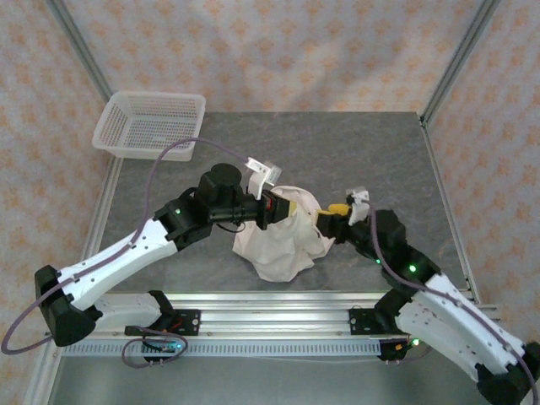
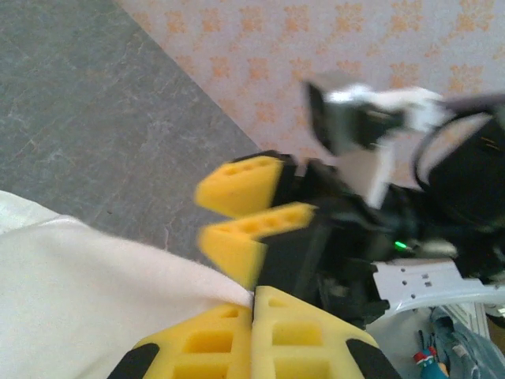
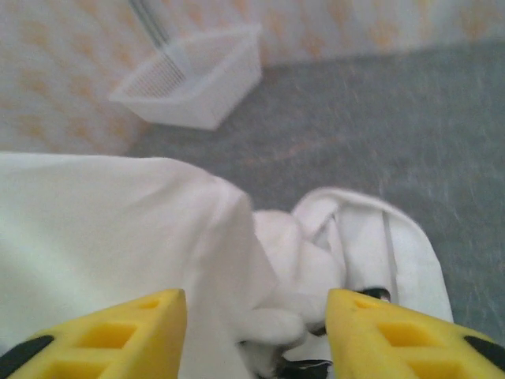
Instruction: Fold the inside-out t-shirt
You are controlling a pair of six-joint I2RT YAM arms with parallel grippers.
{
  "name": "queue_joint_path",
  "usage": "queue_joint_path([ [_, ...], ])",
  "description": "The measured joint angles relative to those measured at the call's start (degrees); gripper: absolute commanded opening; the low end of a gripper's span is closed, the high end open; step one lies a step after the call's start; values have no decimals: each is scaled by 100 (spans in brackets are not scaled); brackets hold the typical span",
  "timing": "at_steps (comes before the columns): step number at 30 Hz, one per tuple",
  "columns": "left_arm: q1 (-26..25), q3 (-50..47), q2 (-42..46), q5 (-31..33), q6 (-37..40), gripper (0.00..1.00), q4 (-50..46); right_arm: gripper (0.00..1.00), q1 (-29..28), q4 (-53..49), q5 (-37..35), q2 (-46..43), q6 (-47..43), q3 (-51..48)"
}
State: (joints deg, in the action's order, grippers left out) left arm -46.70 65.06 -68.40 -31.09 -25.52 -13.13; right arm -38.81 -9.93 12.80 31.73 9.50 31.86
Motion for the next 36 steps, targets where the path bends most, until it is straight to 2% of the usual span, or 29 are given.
queue_joint_path([
  [2, 35, 55, -98, 0, -50, 0, -37, 54, -428, 46, -103, -592, -181, -74],
  [4, 63, 90, -186, 2, -109, 0, -72, 56, -922, 190, -166, -793, -358, -92],
  [7, 101, 179, -289, 2, -175, 0, -166, 59, -1478, 487, -354, -407, -654, -92],
  [9, 111, 275, -328, 0, -214, 0, -208, 56, -1587, 737, -575, 111, -811, -92],
  [12, 114, 417, -334, 2, -275, 0, -232, 30, -1596, 1137, -1134, 894, -1025, -94],
  [13, 136, 470, -334, 2, -299, 0, -271, 17, -1589, 1215, -1246, 1139, -1049, -94],
  [14, 162, 514, -334, 13, -304, 0, -317, 10, -1589, 1266, -1257, 1303, -1082, -94],
  [17, 413, 562, -334, 31, -369, 0, -481, 0, -1578, 1329, -844, 1462, -1071, -81],
  [22, 1106, 481, -337, -11, -605, 0, -608, 0, -1574, 1648, 289, 1309, -584, -68],
  [26, 1388, 422, -505, -278, -640, 1, -647, 0, -1523, 2079, 789, 1027, -155, -83],
  [31, 1486, 422, -730, -415, -586, 40, -664, 0, -1266, 2520, 1084, 809, 240, -350],
  [34, 1624, 420, -595, -280, -551, 50, -778, 0, -1134, 2590, 1165, 787, 363, -483],
  [36, 1674, 367, -286, -98, -540, 53, -918, 0, -1082, 2588, 1161, 791, 393, -511],
])
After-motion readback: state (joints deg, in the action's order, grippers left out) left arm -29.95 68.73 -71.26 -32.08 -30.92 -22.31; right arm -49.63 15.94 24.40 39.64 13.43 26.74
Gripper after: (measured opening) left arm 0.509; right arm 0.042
